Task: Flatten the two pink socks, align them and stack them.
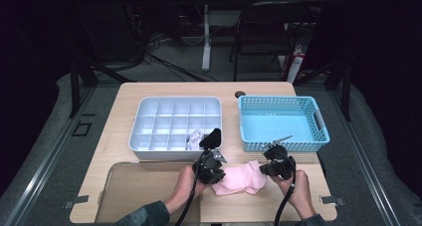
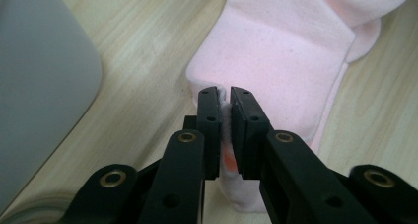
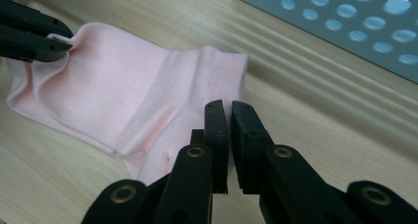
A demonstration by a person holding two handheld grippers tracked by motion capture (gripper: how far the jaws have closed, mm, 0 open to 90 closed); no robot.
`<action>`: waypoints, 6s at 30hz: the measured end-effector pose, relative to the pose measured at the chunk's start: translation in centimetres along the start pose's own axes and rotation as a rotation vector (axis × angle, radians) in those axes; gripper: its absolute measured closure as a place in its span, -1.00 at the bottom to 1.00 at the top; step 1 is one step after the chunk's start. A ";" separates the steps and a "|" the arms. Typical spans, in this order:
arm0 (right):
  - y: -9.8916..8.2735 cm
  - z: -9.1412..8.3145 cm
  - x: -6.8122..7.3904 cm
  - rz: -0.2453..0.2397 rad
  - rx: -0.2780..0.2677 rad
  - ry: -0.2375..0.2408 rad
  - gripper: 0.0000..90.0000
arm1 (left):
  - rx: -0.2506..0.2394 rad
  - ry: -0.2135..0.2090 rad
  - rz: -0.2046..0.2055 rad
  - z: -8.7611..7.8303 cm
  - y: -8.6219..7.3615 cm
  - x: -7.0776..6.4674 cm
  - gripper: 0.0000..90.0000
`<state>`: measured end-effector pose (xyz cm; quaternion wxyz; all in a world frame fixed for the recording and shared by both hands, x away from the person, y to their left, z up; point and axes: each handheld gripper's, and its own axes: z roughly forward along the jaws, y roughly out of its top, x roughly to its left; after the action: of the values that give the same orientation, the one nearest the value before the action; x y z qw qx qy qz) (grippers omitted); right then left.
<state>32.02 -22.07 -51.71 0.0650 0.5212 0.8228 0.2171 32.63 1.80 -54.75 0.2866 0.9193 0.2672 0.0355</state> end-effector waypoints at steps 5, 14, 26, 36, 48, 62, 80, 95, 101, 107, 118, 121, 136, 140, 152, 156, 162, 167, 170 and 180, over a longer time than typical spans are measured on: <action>0.0 -1.0 0.3 -0.021 -0.028 -0.003 0.91 | -0.043 -0.008 -0.003 -0.5 0.2 -0.2 0.86; -0.1 -1.8 0.7 -0.028 -0.052 0.001 0.91 | -0.013 -0.022 -0.010 0.0 0.1 0.3 0.72; -0.4 -1.6 -0.1 -0.005 -0.045 -0.015 0.91 | -0.035 -0.028 0.033 0.1 0.5 -0.3 0.79; -0.7 -1.1 -0.4 0.011 -0.024 -0.012 0.91 | 0.017 -0.044 0.033 0.3 0.6 -0.3 0.53; -0.7 -0.4 -0.7 0.017 -0.001 -0.015 0.91 | 0.022 -0.024 0.103 0.2 0.8 -1.1 0.65; -0.5 -1.7 -0.3 0.002 -0.032 -0.025 0.91 | -0.089 -0.020 0.086 -0.9 0.8 -1.1 0.90; -1.3 -4.4 -0.3 0.004 -0.110 -0.047 0.91 | -0.059 -0.060 0.047 -0.3 0.5 -0.4 0.78; -1.8 -2.8 -1.0 0.020 -0.061 -0.046 0.91 | -0.037 -0.092 -0.008 0.9 1.7 -0.6 0.32; -1.8 -2.6 -0.8 0.018 -0.057 -0.037 0.91 | -0.023 -0.102 0.002 1.9 1.7 -0.7 0.72; -1.8 -3.1 -0.7 0.009 -0.057 -0.041 0.91 | -0.046 -0.101 0.020 1.4 1.9 -1.3 0.93; -1.9 -4.5 -0.4 0.006 -0.109 0.006 0.91 | -0.051 -0.139 -0.067 -2.9 0.7 0.9 0.93; -2.0 -2.3 -0.6 0.008 -0.053 0.018 0.91 | 0.003 -0.147 -0.082 -1.8 0.0 1.3 0.92; -3.0 1.0 -1.4 0.016 0.036 0.006 0.50 | 0.110 -0.088 -0.082 -0.9 -0.5 1.2 0.16; -3.0 1.4 -1.4 0.013 0.052 -0.004 0.42 | 0.129 -0.084 -0.074 -0.6 -0.7 1.0 0.16; -3.0 2.0 -0.9 -0.031 0.081 -0.013 0.55 | 0.127 -0.087 -0.060 0.1 -1.2 0.5 0.34; -3.1 2.0 -0.9 -0.028 0.084 0.002 0.69 | 0.121 -0.077 -0.039 0.1 -1.3 0.2 0.54; -3.2 1.9 -1.2 -0.013 0.083 0.028 0.78 | 0.103 -0.071 -0.005 0.2 -1.5 0.0 0.85; -3.1 1.1 -1.8 0.004 0.054 0.030 0.79 | 0.068 -0.093 -0.021 0.2 -1.3 0.5 0.87; -3.0 0.4 -1.9 0.020 0.018 0.048 0.79 | 0.049 -0.087 -0.027 0.0 -1.3 0.7 0.87; -3.0 -0.1 -2.1 0.014 0.011 0.063 0.78 | 0.028 -0.096 -0.043 0.1 -1.3 1.0 0.86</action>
<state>30.43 -25.08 -53.18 0.0346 0.5200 0.8220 0.2296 32.83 3.18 -55.61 0.2870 0.9179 0.2733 -0.0184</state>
